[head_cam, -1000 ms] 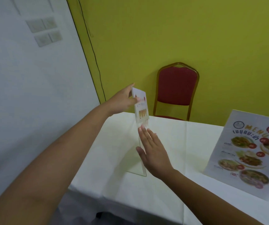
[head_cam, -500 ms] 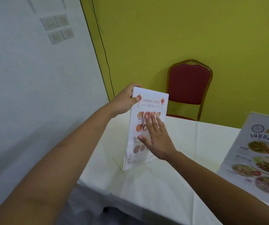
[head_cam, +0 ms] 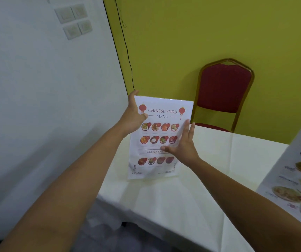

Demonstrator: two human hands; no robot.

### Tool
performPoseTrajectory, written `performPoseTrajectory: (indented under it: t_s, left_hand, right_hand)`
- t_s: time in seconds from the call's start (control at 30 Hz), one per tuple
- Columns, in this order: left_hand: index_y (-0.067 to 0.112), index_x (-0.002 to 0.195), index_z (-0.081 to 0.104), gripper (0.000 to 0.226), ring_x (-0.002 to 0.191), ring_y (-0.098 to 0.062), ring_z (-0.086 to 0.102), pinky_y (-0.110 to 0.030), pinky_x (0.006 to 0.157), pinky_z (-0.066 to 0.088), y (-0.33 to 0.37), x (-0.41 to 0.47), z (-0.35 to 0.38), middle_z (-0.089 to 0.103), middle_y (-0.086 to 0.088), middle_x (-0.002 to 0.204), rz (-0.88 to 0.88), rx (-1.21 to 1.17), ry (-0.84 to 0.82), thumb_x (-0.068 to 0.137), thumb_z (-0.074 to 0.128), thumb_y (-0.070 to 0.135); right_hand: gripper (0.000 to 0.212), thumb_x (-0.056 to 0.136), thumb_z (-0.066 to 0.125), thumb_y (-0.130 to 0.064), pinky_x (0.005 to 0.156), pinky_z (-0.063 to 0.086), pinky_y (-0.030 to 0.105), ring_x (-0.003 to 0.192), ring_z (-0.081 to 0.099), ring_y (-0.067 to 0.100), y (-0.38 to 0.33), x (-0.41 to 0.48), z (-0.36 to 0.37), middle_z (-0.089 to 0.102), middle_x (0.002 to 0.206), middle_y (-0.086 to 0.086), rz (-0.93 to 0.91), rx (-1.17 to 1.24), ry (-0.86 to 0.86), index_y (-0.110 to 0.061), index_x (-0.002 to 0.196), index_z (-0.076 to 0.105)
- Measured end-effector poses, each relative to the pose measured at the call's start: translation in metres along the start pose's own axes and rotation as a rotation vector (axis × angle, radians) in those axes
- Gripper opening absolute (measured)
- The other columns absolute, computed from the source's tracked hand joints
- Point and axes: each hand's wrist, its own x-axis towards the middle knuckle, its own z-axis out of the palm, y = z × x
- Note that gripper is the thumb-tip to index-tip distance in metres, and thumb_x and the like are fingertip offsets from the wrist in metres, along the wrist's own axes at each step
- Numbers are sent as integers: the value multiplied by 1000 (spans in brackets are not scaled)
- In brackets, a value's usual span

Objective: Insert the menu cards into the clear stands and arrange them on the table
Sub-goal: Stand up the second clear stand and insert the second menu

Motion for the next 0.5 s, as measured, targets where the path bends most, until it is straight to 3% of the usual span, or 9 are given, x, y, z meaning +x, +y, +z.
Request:
performPoseTrajectory:
  t_s: [0.07, 0.17, 0.23, 0.33, 0.5]
  left_hand:
    - [31, 152, -3, 101, 130, -26, 50, -15, 73, 53, -6, -3, 4, 30, -11, 153, -9, 13, 60, 88, 65, -5]
    - [30, 153, -7, 115, 135, -23, 46, -20, 82, 48, -10, -5, 7, 24, -8, 157, 7, 61, 154, 80, 74, -4]
    - [32, 153, -5, 113, 131, -22, 51, -24, 83, 50, -10, -4, 7, 33, -9, 154, 16, 70, 173, 80, 75, -2]
    - [30, 152, -3, 109, 119, -19, 57, -18, 75, 49, -4, -4, 16, 43, -9, 147, 24, 34, 150, 82, 74, 0]
    - [21, 151, 4, 98, 104, -19, 59, -29, 82, 48, 10, -5, 57, 52, -4, 129, 90, -30, 85, 83, 73, 6]
  right_hand:
    - [139, 64, 85, -46, 106, 39, 42, 149, 14, 26, -3, 0, 5, -23, 161, 3, -15, -7, 21, -22, 152, -20]
    - [138, 63, 85, -49, 103, 43, 45, 148, 21, 26, -8, -4, 11, -10, 164, 0, -9, -32, 97, -24, 153, -17]
    - [137, 62, 86, -48, 104, 42, 46, 147, 21, 26, -9, -7, 9, -6, 164, 0, -6, -30, 136, -25, 152, -16]
    - [137, 62, 86, -49, 100, 46, 49, 145, 26, 28, -4, -13, -5, -3, 164, 1, 4, -89, 186, -28, 152, -15]
    - [131, 66, 83, -49, 90, 52, 49, 140, 35, 29, 20, -28, -52, -2, 163, -2, 45, -220, 303, -36, 149, -17]
